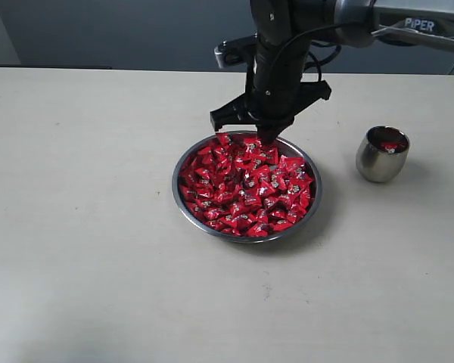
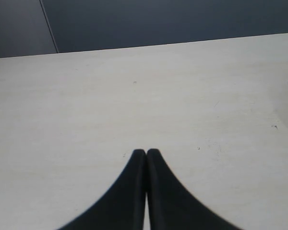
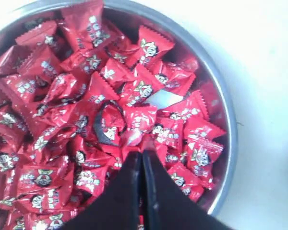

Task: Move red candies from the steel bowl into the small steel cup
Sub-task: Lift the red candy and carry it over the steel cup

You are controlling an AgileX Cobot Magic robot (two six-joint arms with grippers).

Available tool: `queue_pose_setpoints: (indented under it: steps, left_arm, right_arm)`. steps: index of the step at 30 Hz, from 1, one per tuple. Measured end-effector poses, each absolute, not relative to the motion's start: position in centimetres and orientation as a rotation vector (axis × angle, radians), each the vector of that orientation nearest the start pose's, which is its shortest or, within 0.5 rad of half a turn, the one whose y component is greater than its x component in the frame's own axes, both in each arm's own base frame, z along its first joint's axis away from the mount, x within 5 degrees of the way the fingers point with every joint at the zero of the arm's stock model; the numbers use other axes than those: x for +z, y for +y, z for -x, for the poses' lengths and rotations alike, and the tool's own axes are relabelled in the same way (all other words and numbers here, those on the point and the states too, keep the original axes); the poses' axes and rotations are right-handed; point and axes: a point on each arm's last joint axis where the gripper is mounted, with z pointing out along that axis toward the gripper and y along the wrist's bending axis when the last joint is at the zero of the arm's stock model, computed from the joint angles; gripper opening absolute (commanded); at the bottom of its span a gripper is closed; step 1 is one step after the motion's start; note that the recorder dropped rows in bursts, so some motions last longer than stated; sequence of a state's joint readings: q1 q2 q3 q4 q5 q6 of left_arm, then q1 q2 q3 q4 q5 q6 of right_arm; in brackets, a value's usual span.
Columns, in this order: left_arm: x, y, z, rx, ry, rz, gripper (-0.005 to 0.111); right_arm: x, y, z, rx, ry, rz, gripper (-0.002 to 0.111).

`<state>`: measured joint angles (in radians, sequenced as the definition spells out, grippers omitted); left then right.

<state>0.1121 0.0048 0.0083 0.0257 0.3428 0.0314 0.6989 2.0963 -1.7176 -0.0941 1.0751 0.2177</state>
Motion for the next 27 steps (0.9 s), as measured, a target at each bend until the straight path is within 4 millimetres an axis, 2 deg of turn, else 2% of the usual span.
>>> queue_pose_setpoints:
  steps: [5,8,16,22,24,27]
  left_arm:
    - [17.9,0.7,-5.4,0.125,1.84,0.058,0.0]
    - [17.9,0.7,-5.4,0.125,1.84,0.058,0.0]
    - [17.9,0.7,-5.4,0.125,1.84,0.058,0.0]
    - [17.9,0.7,-5.4,0.125,1.84,0.058,0.0]
    - [17.9,0.7,-5.4,0.125,1.84,0.058,0.0]
    - [17.9,0.7,-5.4,0.125,1.84,0.058,0.0]
  right_arm:
    - [21.5,26.3,-35.0,-0.001,2.828,0.7,-0.001]
    - [22.1,24.5,-35.8,-0.039,2.837,0.655,-0.001]
    - [24.6,16.3,-38.8,-0.122,2.89,0.399,-0.001]
    - [26.8,11.5,-39.8,-0.128,2.858,0.257,-0.001]
    - [26.7,10.4,-40.0,-0.129,2.868,0.236,-0.001]
    - [25.4,9.3,-39.9,-0.108,2.903,0.222,-0.001]
